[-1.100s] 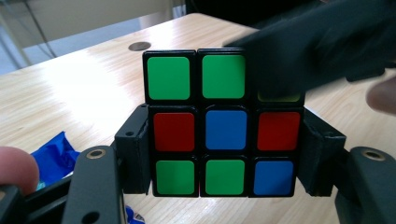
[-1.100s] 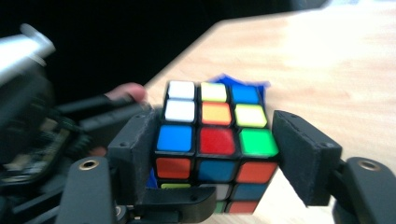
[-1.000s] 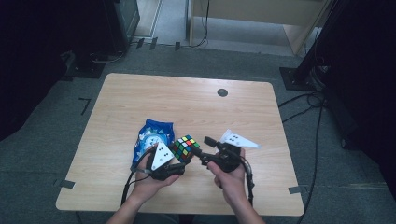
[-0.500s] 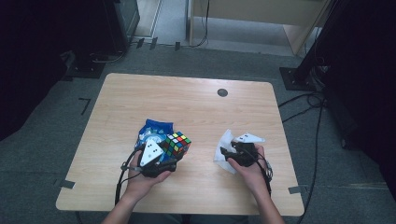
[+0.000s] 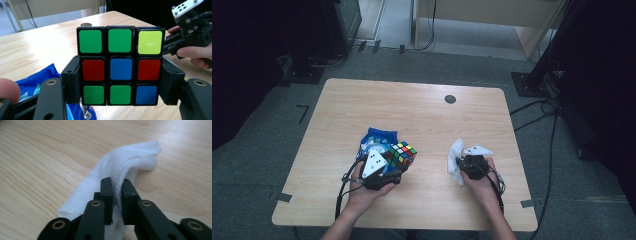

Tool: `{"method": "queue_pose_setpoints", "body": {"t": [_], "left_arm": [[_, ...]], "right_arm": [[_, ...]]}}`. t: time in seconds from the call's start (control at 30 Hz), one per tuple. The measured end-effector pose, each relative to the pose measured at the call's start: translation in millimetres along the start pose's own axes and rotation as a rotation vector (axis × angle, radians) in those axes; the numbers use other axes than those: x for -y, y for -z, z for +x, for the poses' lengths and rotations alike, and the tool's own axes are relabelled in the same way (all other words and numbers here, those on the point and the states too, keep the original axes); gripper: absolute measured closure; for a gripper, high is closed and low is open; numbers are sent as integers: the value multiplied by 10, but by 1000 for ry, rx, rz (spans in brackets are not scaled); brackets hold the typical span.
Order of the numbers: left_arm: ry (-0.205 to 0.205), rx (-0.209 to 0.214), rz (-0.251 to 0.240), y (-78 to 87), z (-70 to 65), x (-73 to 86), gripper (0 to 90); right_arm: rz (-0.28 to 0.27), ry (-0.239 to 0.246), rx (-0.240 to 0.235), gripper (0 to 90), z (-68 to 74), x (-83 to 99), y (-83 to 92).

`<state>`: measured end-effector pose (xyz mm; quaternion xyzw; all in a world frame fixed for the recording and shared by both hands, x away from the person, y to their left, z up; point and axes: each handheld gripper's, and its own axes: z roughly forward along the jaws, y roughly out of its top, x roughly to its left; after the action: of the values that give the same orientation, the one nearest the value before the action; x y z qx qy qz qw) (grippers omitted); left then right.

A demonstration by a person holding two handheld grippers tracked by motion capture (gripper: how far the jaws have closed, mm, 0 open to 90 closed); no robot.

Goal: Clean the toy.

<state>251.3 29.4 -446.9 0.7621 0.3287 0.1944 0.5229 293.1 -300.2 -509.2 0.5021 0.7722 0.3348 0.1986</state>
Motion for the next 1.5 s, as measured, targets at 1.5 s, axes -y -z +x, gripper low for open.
{"method": "queue_pose_setpoints", "body": {"t": [1.5], "left_arm": [[-134,76,-33,-10,-352,-33,342]], "right_arm": [[-392,49,-171,868,724,-418,744]]}}
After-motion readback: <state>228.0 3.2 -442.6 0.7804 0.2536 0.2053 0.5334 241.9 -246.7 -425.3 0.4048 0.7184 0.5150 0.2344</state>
